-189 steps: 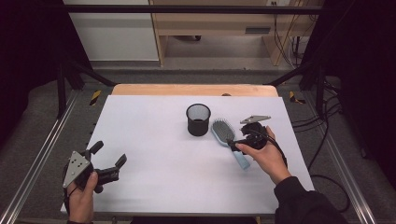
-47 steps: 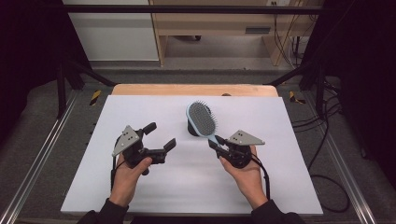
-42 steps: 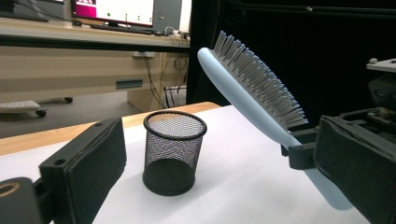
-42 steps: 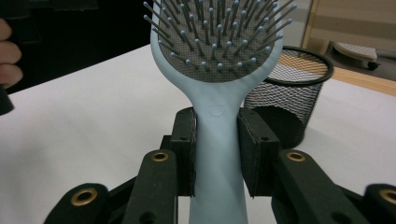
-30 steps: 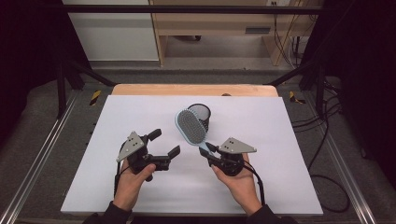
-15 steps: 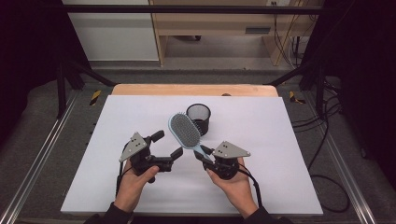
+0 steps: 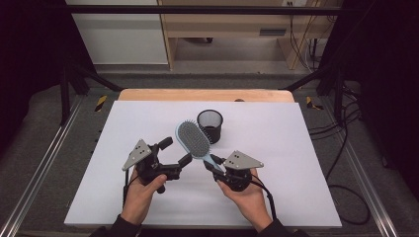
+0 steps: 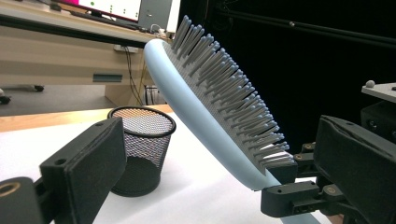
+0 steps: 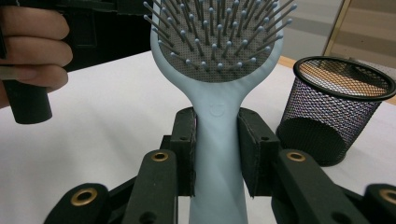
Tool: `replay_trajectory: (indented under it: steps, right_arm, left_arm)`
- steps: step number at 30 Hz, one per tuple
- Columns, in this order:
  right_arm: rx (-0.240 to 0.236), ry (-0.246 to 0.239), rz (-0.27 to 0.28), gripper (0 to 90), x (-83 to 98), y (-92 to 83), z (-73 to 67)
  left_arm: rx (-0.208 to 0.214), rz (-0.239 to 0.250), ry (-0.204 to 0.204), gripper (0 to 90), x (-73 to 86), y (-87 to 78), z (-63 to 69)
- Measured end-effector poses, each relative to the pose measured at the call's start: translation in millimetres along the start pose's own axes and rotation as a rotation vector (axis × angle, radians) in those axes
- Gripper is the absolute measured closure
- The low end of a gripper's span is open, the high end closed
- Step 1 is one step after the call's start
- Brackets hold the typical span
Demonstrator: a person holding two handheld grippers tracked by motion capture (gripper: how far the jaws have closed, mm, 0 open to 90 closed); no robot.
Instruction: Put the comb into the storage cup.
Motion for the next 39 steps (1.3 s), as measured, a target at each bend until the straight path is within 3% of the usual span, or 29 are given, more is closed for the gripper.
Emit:
replay_trajectory:
  steps: [14,18,39]
  right_arm:
    - [-0.018,-0.032,-0.01,69.4,2.6,2.5,-11.3]
    - [-0.021,-0.04,-0.012,69.4,3.7,3.8,-13.8]
    - [-0.031,-0.051,-0.026,69.4,8.7,7.7,-18.5]
  left_arm:
    - [0.017,0.015,-0.049,2.7,0.7,0.1,-0.3]
    - [0.038,0.031,-0.089,2.6,-0.2,0.2,-0.2]
    - [0.045,0.02,-0.108,2.8,5.1,1.3,-0.4]
Point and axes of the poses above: each handheld gripper's, and its own axes: y roughly forward along the jaws, x roughly out of its underside, z roughly to its right, the point moved 9 cm from there along y, roughly forward along the jaws, and after that the axes turned 14 degrees about y, right-handed, at the moved point
